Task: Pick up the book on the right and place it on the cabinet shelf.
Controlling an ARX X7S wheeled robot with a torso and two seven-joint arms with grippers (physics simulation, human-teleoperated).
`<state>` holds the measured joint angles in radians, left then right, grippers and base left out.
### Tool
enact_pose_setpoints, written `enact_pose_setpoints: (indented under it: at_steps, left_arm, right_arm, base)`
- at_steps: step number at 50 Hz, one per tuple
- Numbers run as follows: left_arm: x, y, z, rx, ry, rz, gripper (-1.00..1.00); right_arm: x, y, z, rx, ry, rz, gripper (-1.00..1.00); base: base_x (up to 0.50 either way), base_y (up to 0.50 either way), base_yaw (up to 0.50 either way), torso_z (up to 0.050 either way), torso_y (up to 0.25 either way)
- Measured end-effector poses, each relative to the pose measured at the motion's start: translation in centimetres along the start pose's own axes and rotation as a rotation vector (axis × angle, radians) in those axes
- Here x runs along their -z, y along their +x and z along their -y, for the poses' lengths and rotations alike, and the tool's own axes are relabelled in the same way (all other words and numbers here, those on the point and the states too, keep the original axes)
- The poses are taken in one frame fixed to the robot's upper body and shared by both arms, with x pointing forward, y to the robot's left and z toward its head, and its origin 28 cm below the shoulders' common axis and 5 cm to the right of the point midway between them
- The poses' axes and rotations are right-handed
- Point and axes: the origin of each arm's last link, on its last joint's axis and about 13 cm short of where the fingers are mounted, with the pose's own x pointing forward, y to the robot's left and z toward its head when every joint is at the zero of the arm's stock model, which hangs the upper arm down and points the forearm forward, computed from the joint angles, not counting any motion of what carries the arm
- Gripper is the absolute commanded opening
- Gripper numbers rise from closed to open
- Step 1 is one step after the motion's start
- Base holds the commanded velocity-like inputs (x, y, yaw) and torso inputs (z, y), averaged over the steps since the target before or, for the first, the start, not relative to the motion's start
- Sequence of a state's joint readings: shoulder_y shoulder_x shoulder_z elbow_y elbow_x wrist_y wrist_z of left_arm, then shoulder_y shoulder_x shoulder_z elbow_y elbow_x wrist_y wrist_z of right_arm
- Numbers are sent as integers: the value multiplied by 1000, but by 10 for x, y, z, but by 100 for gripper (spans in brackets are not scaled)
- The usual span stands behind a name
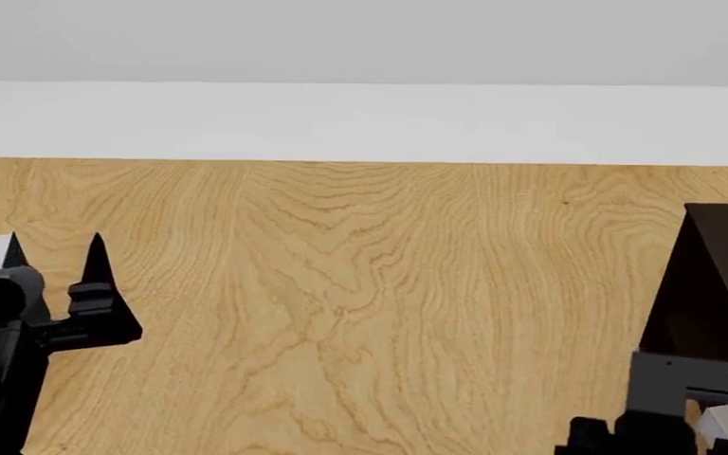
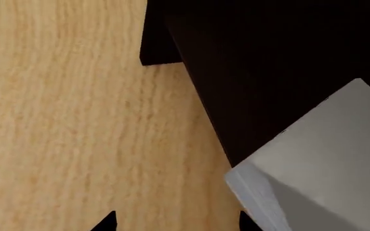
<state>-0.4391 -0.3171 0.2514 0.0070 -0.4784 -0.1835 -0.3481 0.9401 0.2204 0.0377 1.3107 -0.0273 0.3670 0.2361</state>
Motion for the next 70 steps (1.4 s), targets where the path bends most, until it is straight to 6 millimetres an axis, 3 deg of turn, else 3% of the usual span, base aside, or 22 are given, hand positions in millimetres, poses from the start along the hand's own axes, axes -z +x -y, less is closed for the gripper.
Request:
enact_pose_setpoints:
  at_steps: [25,34,47,58,70]
  left_arm:
    - [-1,-3,0,3,-11,2,100]
    - [-2,-3,-1,2,-17,3,100]
    - [-1,-2,-2,2,-23,6,100]
    - [-1,-2,-3,3,-27,11,100]
    - [-1,-2,-3,4,-33,18,100]
  right_arm:
    - [21,6,2,-31,-154,111,100]
    - [-1,4,-2,-74,-232,242,100]
    - [-14,2,-12,-143,-263,336,100]
    - [-27,-2,-18,-196,-217,436,100]
    - [-44,-21,-17,-236,-141,555,100]
  base:
    - [15,-10,-9,0,1]
    - [0,0,0,0,0]
    - [0,0,0,0,0]
    - [0,0,0,0,0]
    - [0,0,0,0,0]
